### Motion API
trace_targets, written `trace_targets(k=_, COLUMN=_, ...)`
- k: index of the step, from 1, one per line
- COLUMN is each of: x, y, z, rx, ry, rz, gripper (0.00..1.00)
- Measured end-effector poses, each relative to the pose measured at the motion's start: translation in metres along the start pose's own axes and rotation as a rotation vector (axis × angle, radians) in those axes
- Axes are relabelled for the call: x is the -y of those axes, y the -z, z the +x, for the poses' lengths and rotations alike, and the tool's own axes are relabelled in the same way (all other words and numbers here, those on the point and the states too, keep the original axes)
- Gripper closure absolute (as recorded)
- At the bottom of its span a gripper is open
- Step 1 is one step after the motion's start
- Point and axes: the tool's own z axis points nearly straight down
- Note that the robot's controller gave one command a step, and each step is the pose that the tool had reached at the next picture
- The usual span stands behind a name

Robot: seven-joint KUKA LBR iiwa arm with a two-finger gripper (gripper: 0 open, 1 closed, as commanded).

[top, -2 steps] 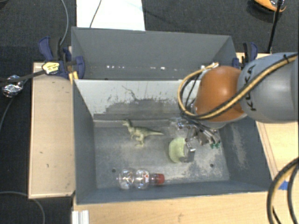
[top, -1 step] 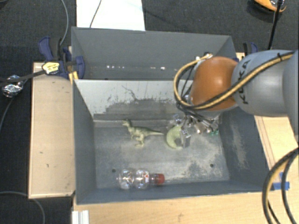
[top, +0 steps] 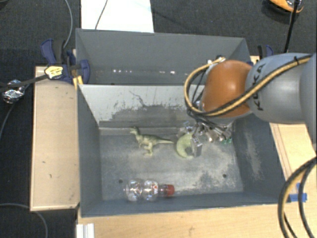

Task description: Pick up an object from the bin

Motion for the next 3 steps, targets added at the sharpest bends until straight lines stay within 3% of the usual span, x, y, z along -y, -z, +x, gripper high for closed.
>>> trace_targets(k=1, x=0.024, y=0.001, z=0.009, rx=0.008, ry=0.193, rz=0.001, gripper=1.00)
trace_targets(k=2, x=0.024, y=0.001, z=0.009, rx=0.008, ry=0.193, rz=0.001, gripper=1.00)
trace_targets(k=3, x=0.022, y=0.103, z=0.015, rx=0.012, ry=0.196, rz=0.001, gripper=1.00)
